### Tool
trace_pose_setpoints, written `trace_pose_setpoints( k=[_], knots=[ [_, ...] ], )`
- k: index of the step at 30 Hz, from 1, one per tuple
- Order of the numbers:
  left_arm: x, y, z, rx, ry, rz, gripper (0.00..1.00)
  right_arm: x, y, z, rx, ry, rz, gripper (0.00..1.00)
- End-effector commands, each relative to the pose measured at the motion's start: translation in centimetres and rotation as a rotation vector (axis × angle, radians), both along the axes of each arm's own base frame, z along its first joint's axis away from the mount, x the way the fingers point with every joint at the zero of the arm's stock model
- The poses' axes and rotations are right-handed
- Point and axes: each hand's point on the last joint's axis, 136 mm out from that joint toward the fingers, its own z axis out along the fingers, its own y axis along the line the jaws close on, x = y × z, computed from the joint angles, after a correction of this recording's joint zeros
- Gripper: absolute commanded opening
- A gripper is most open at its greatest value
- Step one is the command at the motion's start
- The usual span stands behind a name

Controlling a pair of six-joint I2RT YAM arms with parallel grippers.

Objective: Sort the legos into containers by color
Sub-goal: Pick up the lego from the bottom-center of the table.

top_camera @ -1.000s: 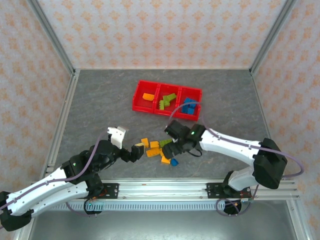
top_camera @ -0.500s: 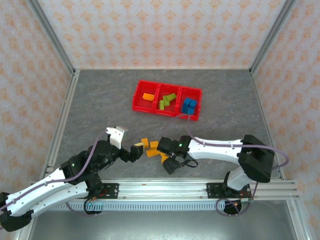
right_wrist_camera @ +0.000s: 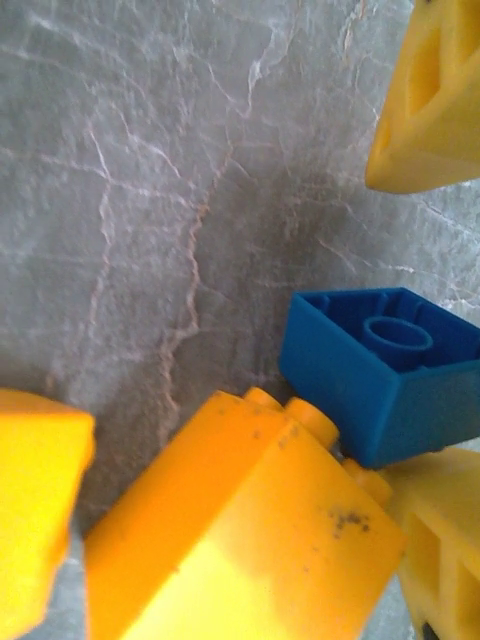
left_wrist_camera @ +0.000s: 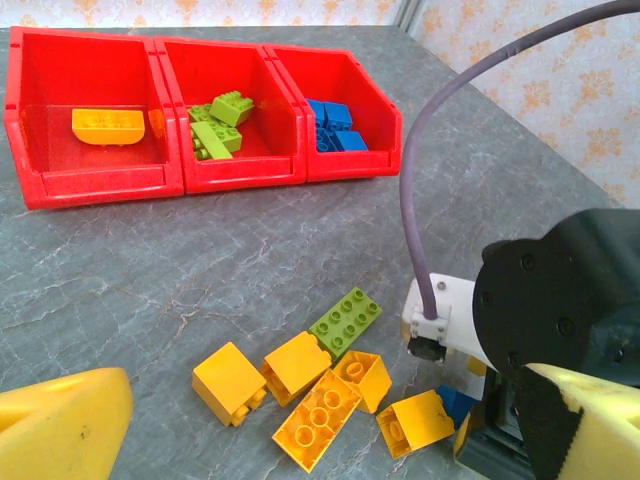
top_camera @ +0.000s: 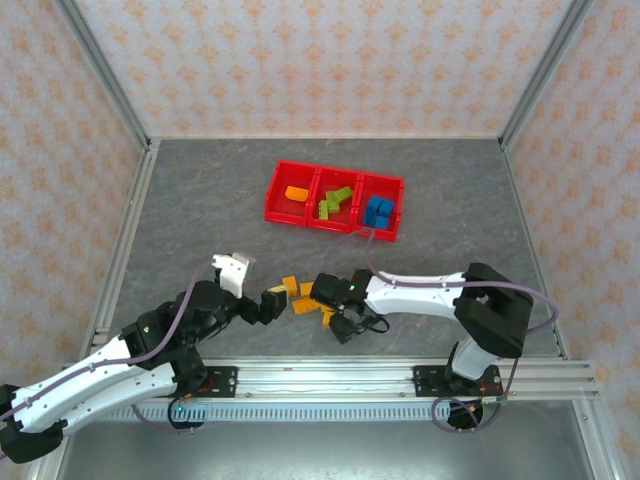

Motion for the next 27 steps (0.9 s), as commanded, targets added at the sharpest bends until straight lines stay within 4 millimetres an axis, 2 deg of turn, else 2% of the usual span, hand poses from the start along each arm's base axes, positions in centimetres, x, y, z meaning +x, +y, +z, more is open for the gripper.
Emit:
trace_pose_setpoints(
  k=[1, 5, 10, 16, 21, 27],
  knots=[
    [0.1, 0.0, -0.1, -0.006, 0.003, 0.009, 0.99, 1.7, 0.4, 0.9, 0.021, -0.053, -0.033, 0.6],
    [0.1, 0.1, -0.1, -0.005, 0.004, 0.013, 0.99, 2.2, 0.4, 0.9, 0.033, -0.056, -0.041, 0.55],
    [0.1, 0.0, -0.2, -0.002, 0.005, 0.011, 0.99, 2.1, 0.7, 0.5, 0.038, -0.046, -0.038, 0.53],
    [0.1, 0.0, -0.2, -0.002, 0.006, 0.013, 0.99, 1.8, 0.2, 0.1, 0.024, -0.037, -0.053, 0.47],
    [0.1, 0.0, -0.2, -0.002, 0.007, 0.013, 0.99, 1.9, 0.0, 1.1, 0.045, -0.057, -0.076, 0.39],
    [0.1, 0.0, -0.2, -0.001, 0.007, 0.014, 0.99, 3.0, 1.2, 3.8, 0.172, -0.11, -0.104, 0.28]
  ],
)
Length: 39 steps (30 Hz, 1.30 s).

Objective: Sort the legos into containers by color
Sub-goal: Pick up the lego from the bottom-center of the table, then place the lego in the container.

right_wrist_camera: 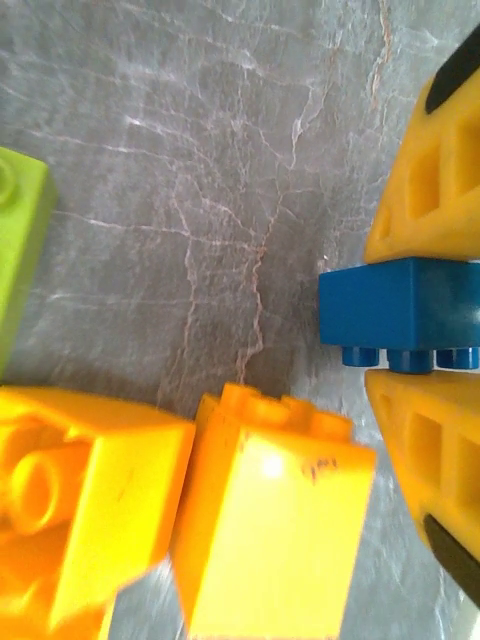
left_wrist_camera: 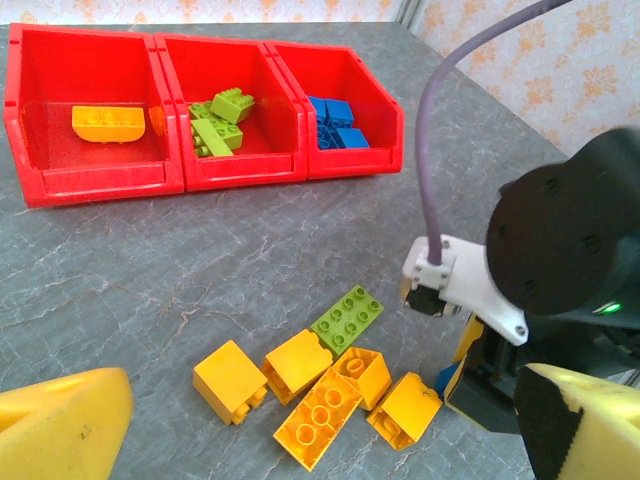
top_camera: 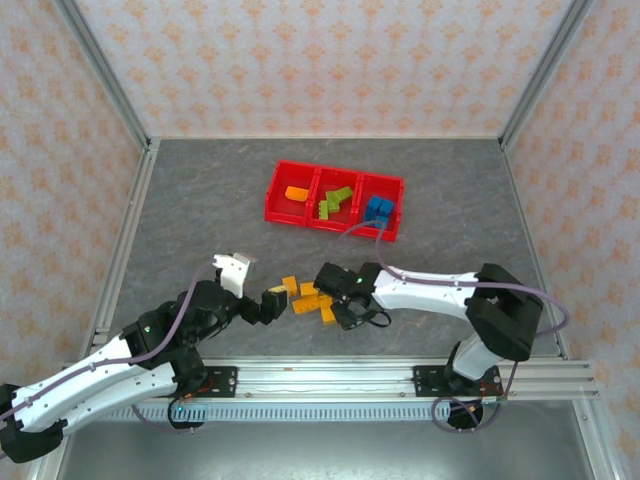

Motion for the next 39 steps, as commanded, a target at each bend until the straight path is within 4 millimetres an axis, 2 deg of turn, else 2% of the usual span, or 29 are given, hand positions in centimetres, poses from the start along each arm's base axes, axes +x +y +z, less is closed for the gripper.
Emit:
trace_pose_setpoints(
  k=[1, 5, 11, 14, 18, 21, 23, 28, 34, 39],
  knots=[
    [0.1, 0.1, -0.1, -0.006, 0.002, 0.014, 0.99, 1.4, 0.5, 2.5, 0.092, -0.066, -0.049, 0.27],
    [0.1, 0.1, 0.0, -0.007, 0.001, 0.016, 0.99, 3.0, 0.3, 4.9, 0.169, -0.113, -0.108, 0.23],
    [0.1, 0.1, 0.0, -0.01, 0.0, 0.014, 0.99, 5.8, -1.3, 7.7, 0.187, -0.201, -0.179, 0.22],
    [0.1, 0.1, -0.1, -0.007, 0.003, 0.011, 0.99, 8.2, -2.0, 9.7, 0.213, -0.269, -0.224, 0.23],
    [0.0, 0.0, 0.0, -0.007, 0.002, 0.008, 0.99, 13.1, -3.4, 12.5, 0.245, -0.379, -0.311, 0.23],
    [0.1, 0.1, 0.0, -0.007, 0.002, 0.012, 0.99, 16.8, -4.8, 13.5, 0.255, -0.434, -0.385, 0.23],
    [0.0, 0.1, 0.0, -0.01, 0.0, 0.012, 0.99, 19.0, -5.6, 13.8, 0.249, -0.459, -0.421, 0.23],
    [0.0, 0.1, 0.1, -0.013, -0.002, 0.012, 0.99, 23.8, -7.4, 12.5, 0.166, -0.481, -0.484, 0.23],
    [0.0, 0.2, 0.2, -0.015, -0.003, 0.014, 0.99, 28.1, -7.8, 11.3, 0.164, -0.492, -0.489, 0.24],
    [0.0, 0.3, 0.2, -0.014, -0.004, 0.016, 0.99, 30.6, -8.2, 9.3, 0.189, -0.453, -0.51, 0.24]
  ],
)
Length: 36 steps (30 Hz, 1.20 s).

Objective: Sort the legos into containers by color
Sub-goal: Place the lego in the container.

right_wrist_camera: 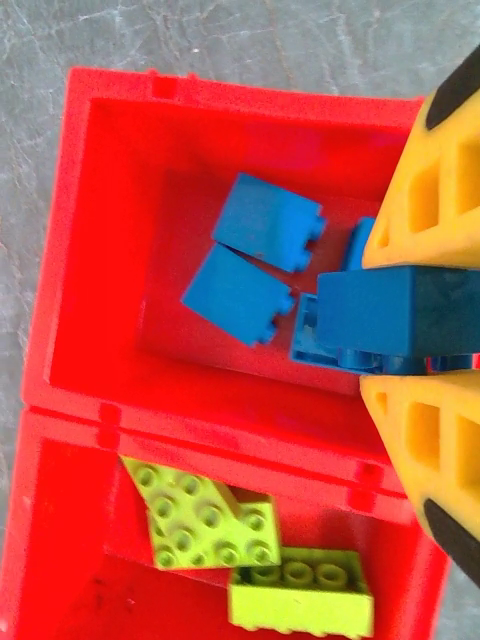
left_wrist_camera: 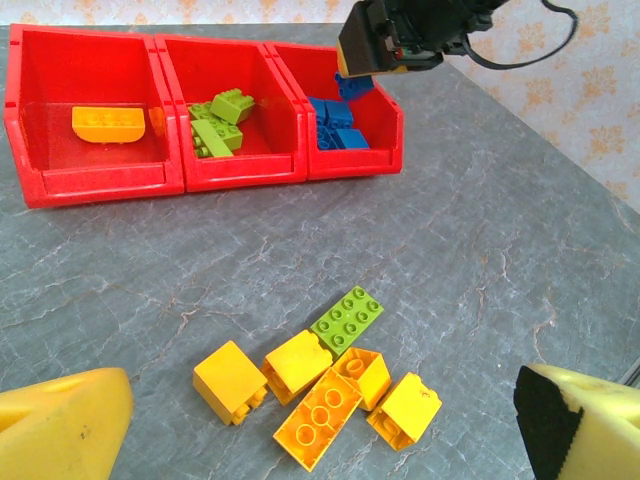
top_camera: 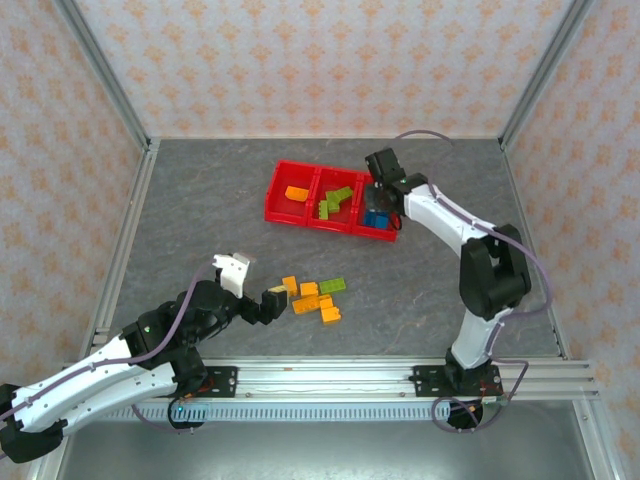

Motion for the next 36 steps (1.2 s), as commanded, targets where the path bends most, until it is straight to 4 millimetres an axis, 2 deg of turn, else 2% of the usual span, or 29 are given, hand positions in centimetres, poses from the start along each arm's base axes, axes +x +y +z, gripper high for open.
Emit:
trace_pose_setpoints(
  k=[1, 6, 11, 13, 19, 26, 33, 36],
  knots=[
    [0.0, 0.3, 0.2, -0.014, -0.005, 0.017, 0.99, 2.2, 0.2, 0.1, 0.04, -0.04, 0.011, 0.24],
    [0.1, 0.3, 0.2, -0.014, -0.005, 0.018, 0.99, 3.5, 1.1, -1.8, 0.131, -0.01, 0.028, 0.24],
    [0.1, 0.3, 0.1, -0.013, -0.003, 0.019, 0.99, 4.0, 2.5, -2.3, 0.193, -0.021, 0.068, 0.28],
    [0.1, 0.3, 0.1, -0.012, -0.004, 0.022, 0.99, 4.0, 2.3, -2.3, 0.191, -0.026, 0.064, 0.34],
    [0.1, 0.2, 0.0, -0.011, -0.002, 0.016, 0.99, 3.2, 1.3, -1.6, 0.172, -0.031, 0.021, 0.71],
    [0.2, 0.3, -0.1, -0.005, 0.0, 0.024, 0.99, 0.1, 0.2, 0.7, 0.231, -0.048, -0.036, 0.83],
    [0.4, 0.2, -0.6, 0.011, 0.012, 0.034, 0.99, -5.1, 0.0, 4.0, 0.344, -0.096, -0.028, 0.92],
    [0.5, 0.1, -0.9, 0.02, 0.019, 0.035, 0.99, -7.4, 0.6, 5.0, 0.367, -0.103, 0.014, 0.93]
  ],
)
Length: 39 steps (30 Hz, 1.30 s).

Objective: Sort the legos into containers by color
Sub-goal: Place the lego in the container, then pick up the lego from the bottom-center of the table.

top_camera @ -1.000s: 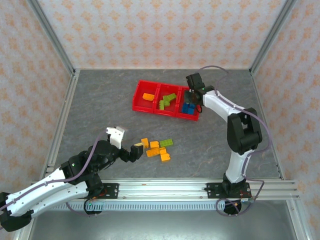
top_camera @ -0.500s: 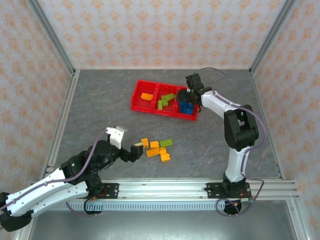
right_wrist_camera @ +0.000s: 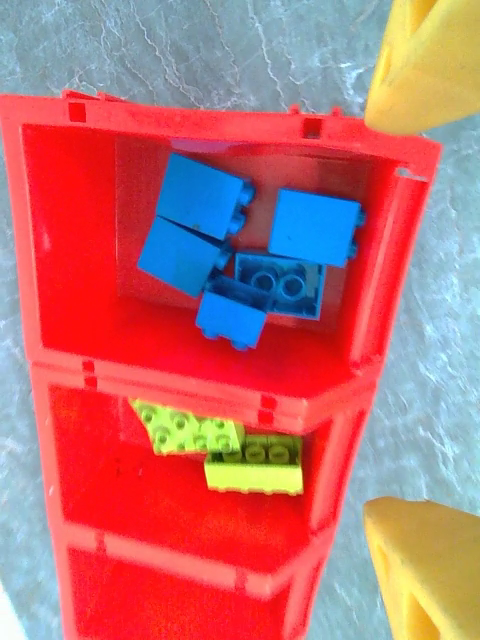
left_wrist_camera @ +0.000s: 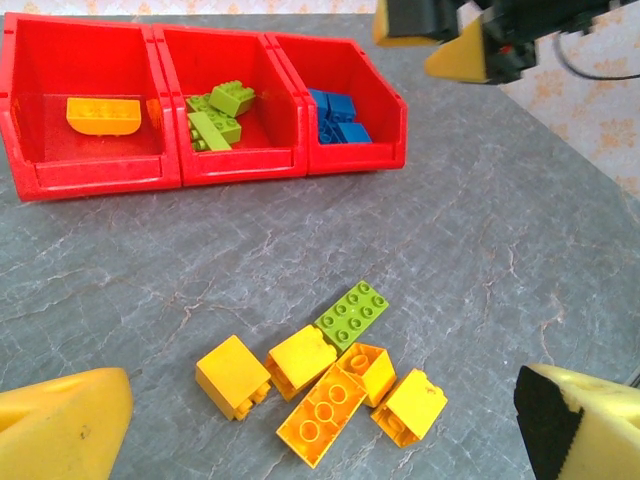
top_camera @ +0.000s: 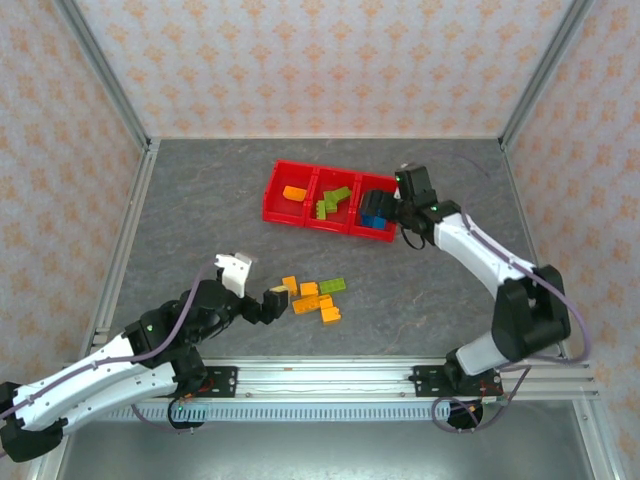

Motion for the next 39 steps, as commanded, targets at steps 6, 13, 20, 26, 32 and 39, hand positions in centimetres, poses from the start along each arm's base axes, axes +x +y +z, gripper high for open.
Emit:
trace_pose_setpoints(
  k=[6, 13, 20, 26, 32, 39],
  knots=[
    [0.4, -0.1, -0.8, 0.021, 0.019, 0.02, 0.99, -6.9, 4.3, 1.5, 0.017, -0.008, 0.24, 0.88],
    [0.1, 0.7, 0.8, -0.032, -0.035, 0.028, 0.99, -11.6, 7.1, 6.4, -0.247, -0.204, 0.526, 0.84],
    [-0.2, 1.2, 1.9, -0.07, -0.072, 0.029, 0.99, -14.2, 6.1, 11.0, -0.454, -0.651, 0.811, 0.91],
    [-0.4, 1.2, 2.1, -0.079, -0.076, 0.021, 0.99, -15.3, 5.8, 4.9, -0.647, -0.666, 1.029, 0.93],
    [-0.5, 1.4, 2.6, -0.093, -0.086, 0.019, 0.99, -15.6, 5.9, -0.7, -0.781, -0.579, 1.218, 0.91],
    [-0.8, 1.7, 3.4, -0.128, -0.113, 0.016, 0.99, -14.7, 8.1, -2.7, -0.806, -0.605, 1.305, 0.92]
  ],
)
